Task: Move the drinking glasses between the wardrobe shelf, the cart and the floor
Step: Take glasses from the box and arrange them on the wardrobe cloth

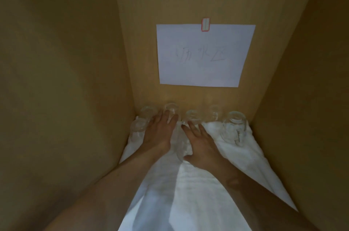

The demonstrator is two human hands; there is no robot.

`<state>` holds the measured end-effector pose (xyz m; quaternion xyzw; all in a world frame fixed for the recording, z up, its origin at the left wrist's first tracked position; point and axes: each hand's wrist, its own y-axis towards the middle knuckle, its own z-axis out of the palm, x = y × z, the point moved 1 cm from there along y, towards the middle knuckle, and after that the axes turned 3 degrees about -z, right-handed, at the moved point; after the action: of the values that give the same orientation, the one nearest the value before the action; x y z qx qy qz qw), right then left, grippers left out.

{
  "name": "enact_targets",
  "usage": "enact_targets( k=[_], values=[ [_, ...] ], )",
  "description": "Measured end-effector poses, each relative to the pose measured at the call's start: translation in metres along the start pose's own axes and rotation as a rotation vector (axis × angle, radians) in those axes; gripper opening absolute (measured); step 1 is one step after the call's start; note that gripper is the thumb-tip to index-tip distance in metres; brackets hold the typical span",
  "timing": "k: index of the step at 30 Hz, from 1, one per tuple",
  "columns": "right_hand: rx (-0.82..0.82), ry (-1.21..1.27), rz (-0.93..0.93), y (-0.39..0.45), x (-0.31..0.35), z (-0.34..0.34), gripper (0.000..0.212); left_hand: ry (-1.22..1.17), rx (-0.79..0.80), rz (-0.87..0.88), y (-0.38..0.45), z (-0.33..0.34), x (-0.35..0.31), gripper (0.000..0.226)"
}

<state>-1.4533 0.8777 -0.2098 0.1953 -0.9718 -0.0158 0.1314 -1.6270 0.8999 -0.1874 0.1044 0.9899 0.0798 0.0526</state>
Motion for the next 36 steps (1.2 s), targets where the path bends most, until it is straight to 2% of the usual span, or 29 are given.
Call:
enact_targets(
  k=[2, 9, 16, 27, 36],
  values=[
    [-0.026, 0.069, 0.040, -0.014, -0.001, 0.001, 0.111, 0.005, -0.032, -0.016, -0.009, -0.002, -0.002, 0.102],
    [-0.045, 0.076, 0.055, -0.063, 0.003, -0.002, 0.108, -0.072, -0.125, -0.044, -0.057, -0.007, -0.020, 0.081],
    [-0.022, 0.080, 0.018, -0.100, 0.016, -0.003, 0.100, -0.112, -0.071, -0.159, -0.115, -0.007, -0.030, 0.079],
    [0.076, 0.183, -0.090, -0.156, 0.059, 0.048, 0.092, -0.096, 0.011, -0.327, -0.238, 0.004, -0.030, 0.077],
    [0.123, 0.170, -0.123, -0.193, 0.088, 0.064, 0.090, -0.089, 0.030, -0.349, -0.299, 0.009, -0.028, 0.076]
  ],
)
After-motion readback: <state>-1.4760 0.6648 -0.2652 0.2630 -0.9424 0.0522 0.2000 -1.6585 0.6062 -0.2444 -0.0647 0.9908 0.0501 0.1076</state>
